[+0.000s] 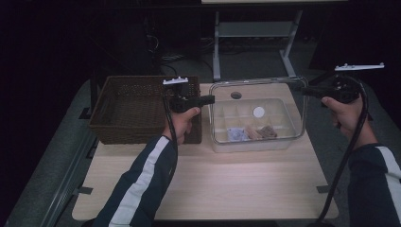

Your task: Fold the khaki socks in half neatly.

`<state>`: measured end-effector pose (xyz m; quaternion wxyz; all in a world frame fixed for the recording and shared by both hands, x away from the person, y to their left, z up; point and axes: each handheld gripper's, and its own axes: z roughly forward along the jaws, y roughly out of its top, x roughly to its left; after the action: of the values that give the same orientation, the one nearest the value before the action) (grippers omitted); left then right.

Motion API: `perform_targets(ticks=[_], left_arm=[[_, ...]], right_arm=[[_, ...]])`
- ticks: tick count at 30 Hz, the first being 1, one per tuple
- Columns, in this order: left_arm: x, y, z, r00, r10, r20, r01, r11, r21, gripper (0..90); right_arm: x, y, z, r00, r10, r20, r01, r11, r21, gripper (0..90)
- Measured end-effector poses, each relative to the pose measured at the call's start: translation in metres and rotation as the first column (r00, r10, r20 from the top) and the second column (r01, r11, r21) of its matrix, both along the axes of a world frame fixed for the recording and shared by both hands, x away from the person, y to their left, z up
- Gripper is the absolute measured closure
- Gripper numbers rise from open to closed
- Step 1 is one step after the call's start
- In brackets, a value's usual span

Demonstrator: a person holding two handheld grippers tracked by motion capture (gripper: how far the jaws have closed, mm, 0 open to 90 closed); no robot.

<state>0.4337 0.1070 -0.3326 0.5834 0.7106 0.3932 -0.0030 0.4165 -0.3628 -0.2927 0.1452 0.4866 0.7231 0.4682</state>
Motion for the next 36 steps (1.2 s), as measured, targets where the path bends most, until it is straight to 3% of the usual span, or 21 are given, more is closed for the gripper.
perform_targets(ticks=[5,14,24,36], left_arm=[[0.003,0.001,-0.003,0.9998,0.021,0.0,-0.021,0.9998,-0.002,79.6],[0.01,-0.001,-0.007,0.9991,0.041,-0.013,-0.041,0.9992,0.004,77.7],[0.021,-0.004,-0.013,0.997,0.073,-0.025,-0.071,0.9958,0.058,74.4],[0.033,-0.008,-0.021,0.9928,0.1,-0.066,-0.093,0.9899,0.107,70.1]], right_arm=[[0.012,0.004,-0.008,0.9994,-0.003,-0.035,0.003,1.0,-0.018,69.2],[0.024,0.005,-0.013,0.9987,0.0,-0.051,-0.001,1.0,-0.023,68.8],[0.042,0.007,-0.027,0.9972,-0.005,-0.075,0.004,1.0,-0.012,67.8],[0.061,0.009,-0.043,0.9951,-0.018,-0.098,0.017,1.0,-0.011,68.1]])
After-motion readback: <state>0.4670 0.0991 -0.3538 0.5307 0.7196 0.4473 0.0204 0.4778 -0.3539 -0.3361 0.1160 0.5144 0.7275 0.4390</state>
